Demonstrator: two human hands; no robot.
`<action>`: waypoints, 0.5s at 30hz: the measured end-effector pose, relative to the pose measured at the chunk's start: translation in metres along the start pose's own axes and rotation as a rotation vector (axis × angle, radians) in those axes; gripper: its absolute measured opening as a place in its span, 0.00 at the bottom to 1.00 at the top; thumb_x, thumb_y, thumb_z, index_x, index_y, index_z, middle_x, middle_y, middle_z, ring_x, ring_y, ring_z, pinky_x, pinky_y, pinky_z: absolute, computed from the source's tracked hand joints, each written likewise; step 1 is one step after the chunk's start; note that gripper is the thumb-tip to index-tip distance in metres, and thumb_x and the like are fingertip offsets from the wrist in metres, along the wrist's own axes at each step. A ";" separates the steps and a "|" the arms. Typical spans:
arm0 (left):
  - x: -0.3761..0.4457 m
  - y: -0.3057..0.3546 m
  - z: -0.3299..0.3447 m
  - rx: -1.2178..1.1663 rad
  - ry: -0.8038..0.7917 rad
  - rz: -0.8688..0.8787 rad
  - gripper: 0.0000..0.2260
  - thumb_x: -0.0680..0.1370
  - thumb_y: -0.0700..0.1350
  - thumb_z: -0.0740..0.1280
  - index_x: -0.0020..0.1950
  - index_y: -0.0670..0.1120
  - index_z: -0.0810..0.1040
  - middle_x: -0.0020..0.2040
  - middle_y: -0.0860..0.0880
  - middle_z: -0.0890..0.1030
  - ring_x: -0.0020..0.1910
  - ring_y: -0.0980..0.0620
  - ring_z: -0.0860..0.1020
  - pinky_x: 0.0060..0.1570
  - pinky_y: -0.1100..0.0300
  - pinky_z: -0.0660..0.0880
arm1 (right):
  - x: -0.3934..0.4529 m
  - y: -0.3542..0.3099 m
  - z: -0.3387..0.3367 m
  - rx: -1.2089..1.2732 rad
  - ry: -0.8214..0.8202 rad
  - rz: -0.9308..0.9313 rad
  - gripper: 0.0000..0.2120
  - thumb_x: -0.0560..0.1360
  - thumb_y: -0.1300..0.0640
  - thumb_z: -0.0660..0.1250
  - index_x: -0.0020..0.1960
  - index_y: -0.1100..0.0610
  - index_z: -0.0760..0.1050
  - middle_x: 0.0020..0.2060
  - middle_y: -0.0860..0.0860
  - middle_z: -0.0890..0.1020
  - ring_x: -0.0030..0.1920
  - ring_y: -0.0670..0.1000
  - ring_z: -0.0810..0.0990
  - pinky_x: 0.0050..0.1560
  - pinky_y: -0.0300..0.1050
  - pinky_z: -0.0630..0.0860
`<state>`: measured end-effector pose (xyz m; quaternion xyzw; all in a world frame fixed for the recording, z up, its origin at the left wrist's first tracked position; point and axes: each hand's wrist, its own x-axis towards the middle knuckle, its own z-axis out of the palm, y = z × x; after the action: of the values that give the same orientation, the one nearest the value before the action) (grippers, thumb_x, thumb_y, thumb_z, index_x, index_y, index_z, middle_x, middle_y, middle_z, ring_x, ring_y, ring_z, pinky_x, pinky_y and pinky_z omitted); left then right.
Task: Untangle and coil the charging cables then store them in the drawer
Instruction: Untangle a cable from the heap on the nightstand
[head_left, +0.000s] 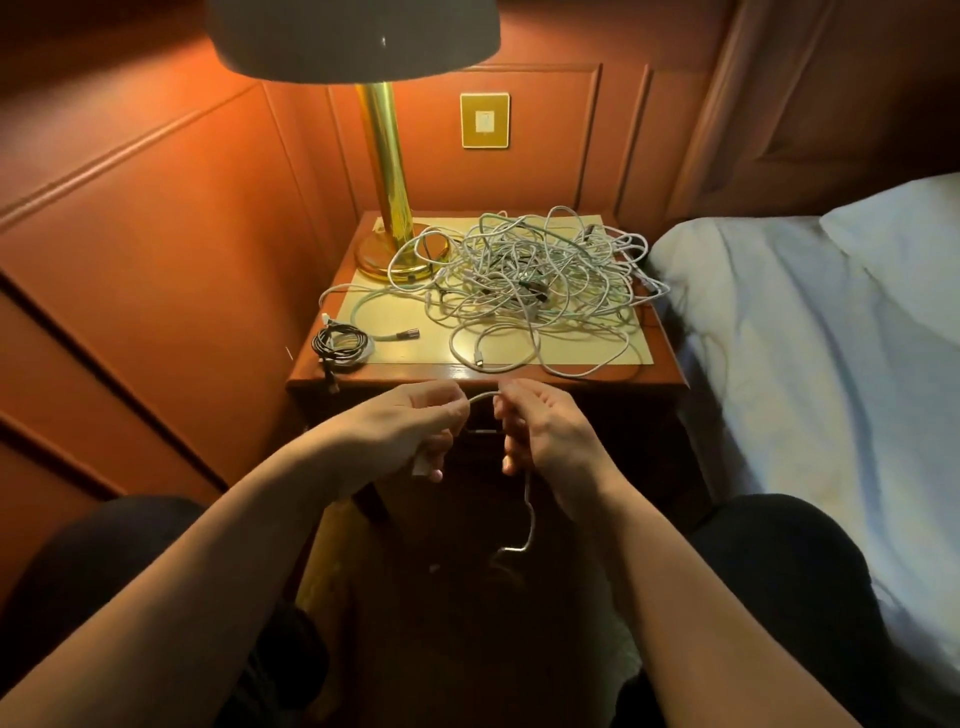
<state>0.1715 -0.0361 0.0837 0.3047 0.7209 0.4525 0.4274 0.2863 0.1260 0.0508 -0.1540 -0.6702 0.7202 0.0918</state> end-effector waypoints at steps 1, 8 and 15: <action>-0.001 -0.002 0.001 -0.017 0.023 -0.007 0.11 0.85 0.50 0.63 0.46 0.46 0.76 0.35 0.51 0.73 0.33 0.52 0.72 0.42 0.51 0.76 | 0.001 -0.003 0.002 0.026 0.004 0.010 0.17 0.87 0.51 0.56 0.44 0.58 0.74 0.31 0.48 0.68 0.29 0.46 0.67 0.31 0.42 0.68; 0.008 -0.028 0.005 -0.728 -0.239 -0.186 0.21 0.85 0.58 0.56 0.36 0.49 0.59 0.31 0.50 0.57 0.29 0.53 0.57 0.31 0.58 0.57 | 0.031 0.011 0.025 0.052 -0.009 -0.027 0.15 0.88 0.56 0.55 0.44 0.56 0.73 0.25 0.44 0.64 0.23 0.43 0.60 0.24 0.38 0.56; 0.041 -0.044 -0.010 -1.379 0.006 0.058 0.25 0.87 0.55 0.51 0.31 0.49 0.65 0.30 0.52 0.60 0.29 0.54 0.59 0.30 0.60 0.64 | 0.056 0.062 0.041 -0.433 -0.143 -0.036 0.20 0.84 0.49 0.56 0.40 0.59 0.77 0.33 0.48 0.79 0.36 0.42 0.74 0.40 0.45 0.70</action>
<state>0.1422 -0.0239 0.0315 -0.0189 0.2613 0.8199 0.5091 0.2245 0.1011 -0.0137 -0.1068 -0.8166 0.5669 0.0219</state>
